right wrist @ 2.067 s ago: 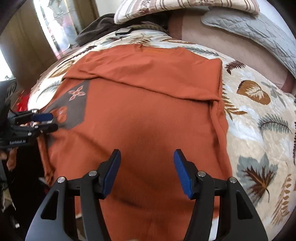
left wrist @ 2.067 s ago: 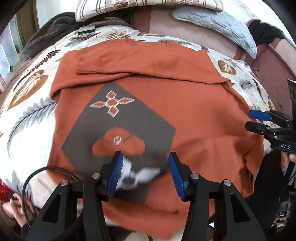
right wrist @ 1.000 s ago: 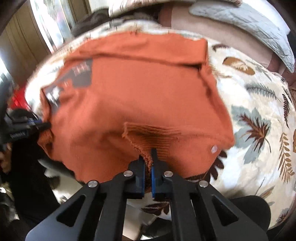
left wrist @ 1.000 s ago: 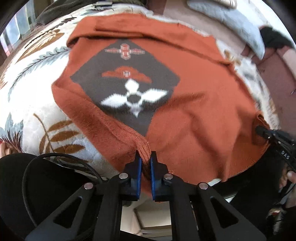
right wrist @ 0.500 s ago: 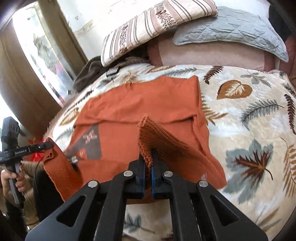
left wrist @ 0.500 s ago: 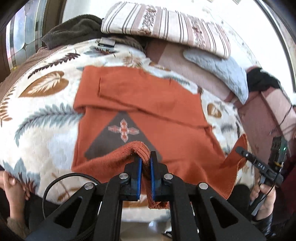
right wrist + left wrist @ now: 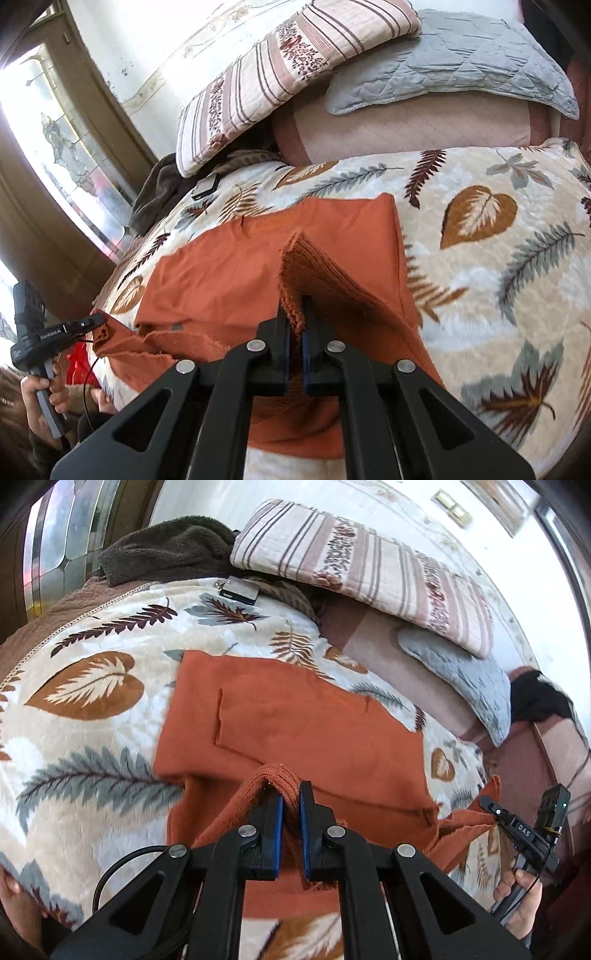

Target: Fold small clothes

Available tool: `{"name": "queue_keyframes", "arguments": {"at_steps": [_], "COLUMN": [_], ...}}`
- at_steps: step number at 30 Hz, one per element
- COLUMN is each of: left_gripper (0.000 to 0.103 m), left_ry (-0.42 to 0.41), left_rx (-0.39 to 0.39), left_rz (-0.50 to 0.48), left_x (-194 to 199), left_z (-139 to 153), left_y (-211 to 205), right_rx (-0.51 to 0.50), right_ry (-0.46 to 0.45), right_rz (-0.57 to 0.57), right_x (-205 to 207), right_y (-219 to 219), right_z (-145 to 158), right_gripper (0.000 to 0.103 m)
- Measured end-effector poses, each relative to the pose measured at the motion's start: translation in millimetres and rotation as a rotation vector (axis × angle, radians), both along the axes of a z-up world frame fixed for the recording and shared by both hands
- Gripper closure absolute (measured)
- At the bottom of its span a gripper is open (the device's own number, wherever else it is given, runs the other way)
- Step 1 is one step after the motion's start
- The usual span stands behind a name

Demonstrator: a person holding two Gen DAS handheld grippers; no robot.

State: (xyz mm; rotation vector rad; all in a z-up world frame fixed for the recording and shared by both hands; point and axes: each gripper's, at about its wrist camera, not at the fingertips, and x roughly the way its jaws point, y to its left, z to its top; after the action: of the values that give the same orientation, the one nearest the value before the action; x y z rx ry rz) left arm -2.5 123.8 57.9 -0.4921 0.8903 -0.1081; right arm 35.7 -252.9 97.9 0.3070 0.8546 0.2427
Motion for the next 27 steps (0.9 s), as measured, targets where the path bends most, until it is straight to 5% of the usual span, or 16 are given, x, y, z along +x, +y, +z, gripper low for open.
{"name": "queue_keyframes", "arguments": {"at_steps": [14, 22, 24, 26, 27], "left_gripper": [0.097, 0.093, 0.089, 0.087, 0.086], "left_ry": [0.017, 0.040, 0.055, 0.066, 0.067], "left_rx": [-0.033, -0.005, -0.010, -0.027, -0.036], "left_rz": [0.086, 0.131, 0.132, 0.120, 0.114], "left_x": [117.7, 186.3, 195.5, 198.5, 197.9], "left_z": [-18.7, -47.7, -58.8, -67.4, -69.3], "left_y": [25.2, 32.8, 35.2, 39.3, 42.0], "right_rx": [0.010, -0.023, -0.039, -0.083, -0.093], "right_ry": [-0.018, 0.011, 0.032, 0.058, 0.058], "right_rz": [-0.102, -0.119, -0.107, -0.103, -0.104], "right_x": [107.5, 180.4, 194.0, 202.2, 202.3], "right_y": [-7.0, 1.6, 4.0, 5.6, 4.5], "right_z": [-19.7, -54.9, -67.6, -79.7, -82.1], "right_gripper": [0.097, 0.097, 0.091, 0.063, 0.058]}}
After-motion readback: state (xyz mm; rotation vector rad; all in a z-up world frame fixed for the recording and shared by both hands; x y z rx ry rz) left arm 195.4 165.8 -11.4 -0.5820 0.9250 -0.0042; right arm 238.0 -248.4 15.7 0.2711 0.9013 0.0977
